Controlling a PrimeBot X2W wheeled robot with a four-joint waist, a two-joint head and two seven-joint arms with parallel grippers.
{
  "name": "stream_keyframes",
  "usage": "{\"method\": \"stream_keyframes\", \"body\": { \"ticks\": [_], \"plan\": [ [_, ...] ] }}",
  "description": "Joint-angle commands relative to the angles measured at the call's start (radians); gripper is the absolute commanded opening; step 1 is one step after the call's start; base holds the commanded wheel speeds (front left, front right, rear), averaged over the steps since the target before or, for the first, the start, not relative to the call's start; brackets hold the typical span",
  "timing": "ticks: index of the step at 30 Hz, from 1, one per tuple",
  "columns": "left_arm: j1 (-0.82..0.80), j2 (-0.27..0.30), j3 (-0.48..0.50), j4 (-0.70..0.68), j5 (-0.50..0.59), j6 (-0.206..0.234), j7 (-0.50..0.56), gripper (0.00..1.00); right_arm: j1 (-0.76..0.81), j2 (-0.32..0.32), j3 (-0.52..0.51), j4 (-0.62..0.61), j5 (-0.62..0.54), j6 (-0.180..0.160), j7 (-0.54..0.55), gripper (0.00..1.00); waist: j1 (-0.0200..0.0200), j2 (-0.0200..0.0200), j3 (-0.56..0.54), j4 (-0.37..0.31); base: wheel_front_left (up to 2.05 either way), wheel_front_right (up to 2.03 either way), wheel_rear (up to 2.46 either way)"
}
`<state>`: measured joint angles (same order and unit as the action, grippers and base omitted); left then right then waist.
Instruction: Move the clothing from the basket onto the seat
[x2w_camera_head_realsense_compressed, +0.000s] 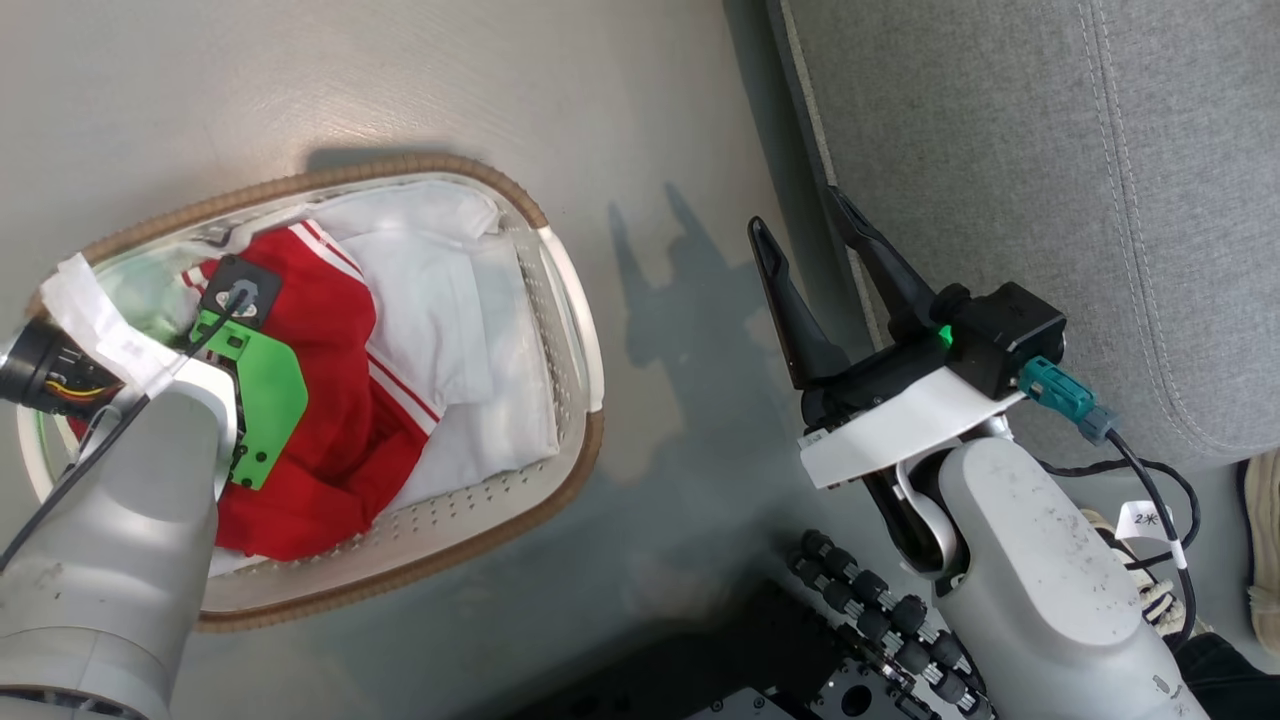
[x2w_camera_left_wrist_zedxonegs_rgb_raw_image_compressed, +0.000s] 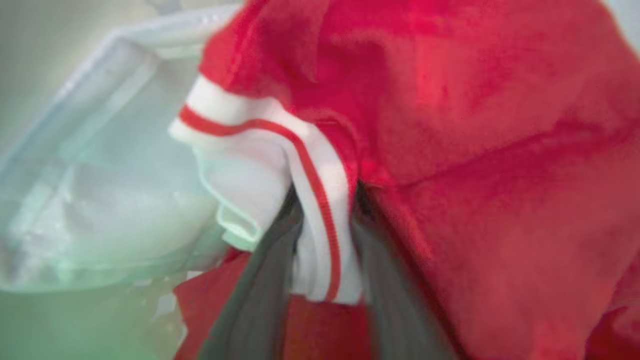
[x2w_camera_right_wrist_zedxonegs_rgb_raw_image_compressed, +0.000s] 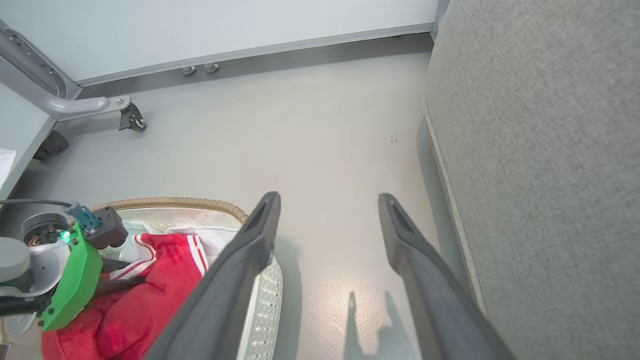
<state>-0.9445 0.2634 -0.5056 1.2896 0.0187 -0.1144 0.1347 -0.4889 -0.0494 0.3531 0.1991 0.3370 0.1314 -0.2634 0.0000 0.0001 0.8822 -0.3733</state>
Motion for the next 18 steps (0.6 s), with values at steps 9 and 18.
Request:
{"method": "stream_keyframes", "body": {
  "ticks": [9,18],
  "plan": [
    [0.034,-0.048,-0.009,0.001,-0.03,-0.003,-0.057,0.0,0.003,-0.004,-0.015,0.033,-0.015,-0.001,-0.002,1.0,0.0,-0.0001,-0.084,0.019,0.0,0.0,0.0],
    [0.093,-0.127,-0.009,0.001,-0.072,-0.008,-0.141,0.0,0.043,-0.004,-0.038,0.081,-0.064,-0.001,-0.002,1.0,0.0,-0.0001,-0.244,0.072,0.0,0.0,0.0]
  ]
}}
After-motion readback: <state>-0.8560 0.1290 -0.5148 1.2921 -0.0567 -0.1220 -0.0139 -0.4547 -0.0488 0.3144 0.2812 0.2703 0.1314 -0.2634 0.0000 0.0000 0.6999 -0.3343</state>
